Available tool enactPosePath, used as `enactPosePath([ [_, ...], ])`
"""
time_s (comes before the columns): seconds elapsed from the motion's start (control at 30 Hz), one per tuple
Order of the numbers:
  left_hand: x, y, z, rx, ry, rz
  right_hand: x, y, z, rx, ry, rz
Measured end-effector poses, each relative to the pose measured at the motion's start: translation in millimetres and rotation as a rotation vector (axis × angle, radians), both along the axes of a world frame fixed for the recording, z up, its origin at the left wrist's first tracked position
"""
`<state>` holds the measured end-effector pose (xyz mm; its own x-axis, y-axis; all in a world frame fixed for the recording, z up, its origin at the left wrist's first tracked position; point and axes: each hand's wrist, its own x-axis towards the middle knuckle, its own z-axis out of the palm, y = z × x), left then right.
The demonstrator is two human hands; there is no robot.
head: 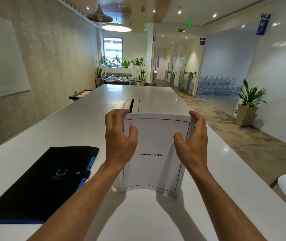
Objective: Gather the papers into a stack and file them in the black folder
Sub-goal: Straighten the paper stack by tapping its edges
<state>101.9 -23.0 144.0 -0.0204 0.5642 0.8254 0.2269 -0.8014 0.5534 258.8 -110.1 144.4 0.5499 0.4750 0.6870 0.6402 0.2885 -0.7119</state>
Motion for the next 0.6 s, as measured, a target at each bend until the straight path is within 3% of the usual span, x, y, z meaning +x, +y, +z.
enactPosePath([
  [0.33, 2, 3, -13, -0.202, -0.119, -0.158, -1, 2, -6, 0.04, 0.087, 0.058],
  [0.6, 4, 10, -47, -0.31, -0.14, -0.223, 3, 6, -53, -0.085, 0.228, 0.092],
])
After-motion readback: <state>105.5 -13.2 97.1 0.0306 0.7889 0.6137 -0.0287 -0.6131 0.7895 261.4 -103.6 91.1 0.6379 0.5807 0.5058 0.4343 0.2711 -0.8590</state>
